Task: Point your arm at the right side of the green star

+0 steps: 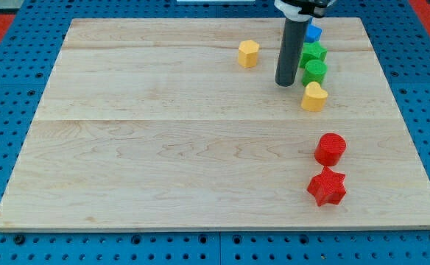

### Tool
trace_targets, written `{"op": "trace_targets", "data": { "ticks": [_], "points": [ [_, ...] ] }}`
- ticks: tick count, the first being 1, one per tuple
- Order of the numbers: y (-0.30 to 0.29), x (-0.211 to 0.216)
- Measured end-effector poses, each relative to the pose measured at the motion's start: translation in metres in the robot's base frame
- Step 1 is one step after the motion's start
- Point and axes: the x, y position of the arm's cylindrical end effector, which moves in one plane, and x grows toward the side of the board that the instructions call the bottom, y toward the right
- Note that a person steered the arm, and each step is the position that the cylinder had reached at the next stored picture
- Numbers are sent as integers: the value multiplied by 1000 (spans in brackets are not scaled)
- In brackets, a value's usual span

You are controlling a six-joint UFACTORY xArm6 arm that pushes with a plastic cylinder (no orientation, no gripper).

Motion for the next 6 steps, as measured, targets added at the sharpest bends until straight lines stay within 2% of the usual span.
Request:
{"op": "trace_targets", "data": {
  "ticks": [4,5,6],
  "points": [
    [81,12],
    [120,-9],
    [131,-51]
  ]
}}
